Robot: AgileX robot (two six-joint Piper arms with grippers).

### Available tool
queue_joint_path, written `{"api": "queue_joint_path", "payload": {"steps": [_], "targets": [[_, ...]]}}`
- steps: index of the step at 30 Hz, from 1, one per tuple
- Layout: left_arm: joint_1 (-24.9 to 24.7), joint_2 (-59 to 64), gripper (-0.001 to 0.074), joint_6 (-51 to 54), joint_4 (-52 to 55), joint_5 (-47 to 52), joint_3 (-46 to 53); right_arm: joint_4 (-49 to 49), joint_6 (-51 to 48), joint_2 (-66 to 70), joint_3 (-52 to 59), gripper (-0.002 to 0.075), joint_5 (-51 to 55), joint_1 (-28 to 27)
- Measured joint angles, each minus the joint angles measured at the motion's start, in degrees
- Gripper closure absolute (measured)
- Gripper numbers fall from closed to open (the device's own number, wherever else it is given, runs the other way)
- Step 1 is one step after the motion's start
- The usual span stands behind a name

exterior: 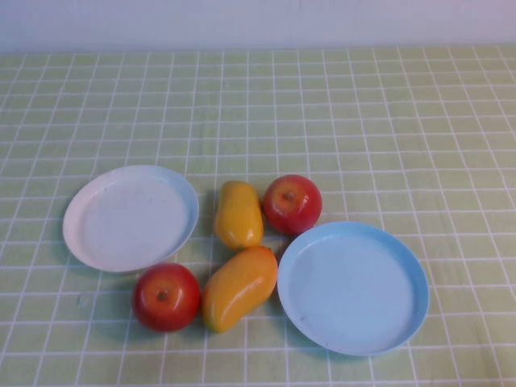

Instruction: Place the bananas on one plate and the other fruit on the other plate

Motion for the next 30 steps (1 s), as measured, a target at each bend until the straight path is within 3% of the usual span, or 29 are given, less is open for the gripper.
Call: {"api": "queue_joint_path", "payload": {"steps": [23,30], "targets": [[0.0,0.0,0.0734,0.0,-0.25,-0.73,0.0,0.0,0.0,0.0,0.0,0.0742,0.0,0.0],[0.0,0.0,0.0734,-2.97,-11.29,-6.37,0.0,0.0,0.0,0.0,0.0,0.0742,0.0,0.0]]}}
